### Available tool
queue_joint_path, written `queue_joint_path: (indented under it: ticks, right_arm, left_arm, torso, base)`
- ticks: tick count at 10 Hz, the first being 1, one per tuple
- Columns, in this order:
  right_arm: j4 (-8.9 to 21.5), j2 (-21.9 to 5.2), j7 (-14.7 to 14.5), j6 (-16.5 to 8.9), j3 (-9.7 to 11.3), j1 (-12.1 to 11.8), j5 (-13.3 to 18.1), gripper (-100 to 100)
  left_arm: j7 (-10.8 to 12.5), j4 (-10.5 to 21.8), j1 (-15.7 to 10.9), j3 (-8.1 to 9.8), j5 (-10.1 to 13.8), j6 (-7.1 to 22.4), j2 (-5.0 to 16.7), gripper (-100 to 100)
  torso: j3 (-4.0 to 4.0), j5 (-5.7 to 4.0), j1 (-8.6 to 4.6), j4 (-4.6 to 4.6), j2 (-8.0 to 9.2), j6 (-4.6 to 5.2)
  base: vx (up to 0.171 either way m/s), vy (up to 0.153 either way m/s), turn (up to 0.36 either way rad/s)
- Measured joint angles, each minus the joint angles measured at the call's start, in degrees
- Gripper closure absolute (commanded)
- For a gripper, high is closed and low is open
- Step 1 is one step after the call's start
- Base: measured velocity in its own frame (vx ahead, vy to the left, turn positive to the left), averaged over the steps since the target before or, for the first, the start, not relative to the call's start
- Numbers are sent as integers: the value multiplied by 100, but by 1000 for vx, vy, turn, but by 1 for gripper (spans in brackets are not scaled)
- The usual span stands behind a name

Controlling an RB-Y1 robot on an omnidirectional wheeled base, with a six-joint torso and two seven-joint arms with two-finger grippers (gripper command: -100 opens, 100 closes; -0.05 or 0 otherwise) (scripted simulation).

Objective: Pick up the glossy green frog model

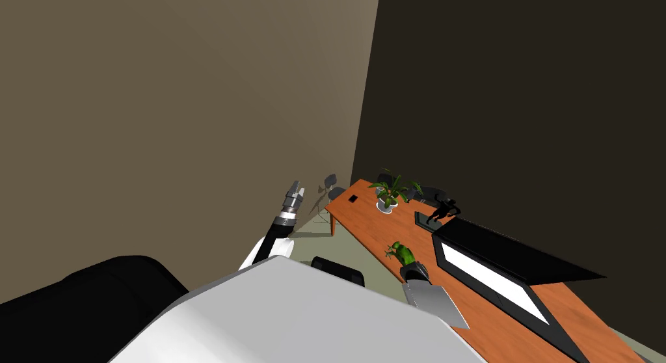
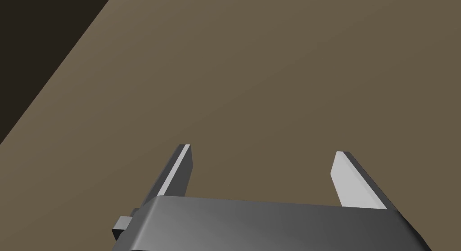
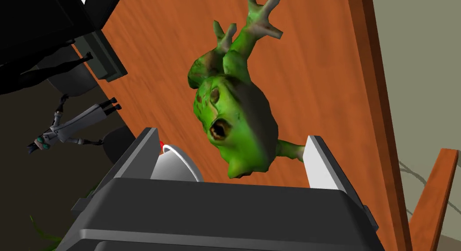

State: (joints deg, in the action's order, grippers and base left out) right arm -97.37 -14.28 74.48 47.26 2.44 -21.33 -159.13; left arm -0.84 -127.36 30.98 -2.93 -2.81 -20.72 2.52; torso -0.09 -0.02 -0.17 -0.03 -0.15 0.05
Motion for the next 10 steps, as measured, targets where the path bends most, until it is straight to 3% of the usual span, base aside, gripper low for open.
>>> queue_joint_path:
  ticks: [1,3,5,7,10]
  right_arm:
    - [0,0,-2,0,0,0,2,-100]
    - [413,-272,-285,-322,122,227,333,-100]
    - [811,-316,-613,-410,149,262,684,-100]
    - [917,-323,-893,-389,153,240,1030,-100]
    - [951,-316,-920,-424,151,225,1561,-100]
  left_arm:
    - [0,0,0,0,0,0,0,0]
    - [0,0,-2,-1,0,0,-1,0]
    - [0,0,0,0,0,0,0,0]
    - [0,0,0,0,0,0,0,0]
    - [0,0,0,0,0,0,0,0]
  torso:
    - [5,2,9,2,9,0]
    - [26,9,39,10,44,-2]
    - [15,4,16,6,26,2]
    - [9,3,10,4,15,1]
    - [10,4,13,4,16,1]
  base:
    - [-83,60,333]
    - [-70,53,182]
    - [-1,-4,-11]
    - [7,-5,3]
    - [0,0,0]
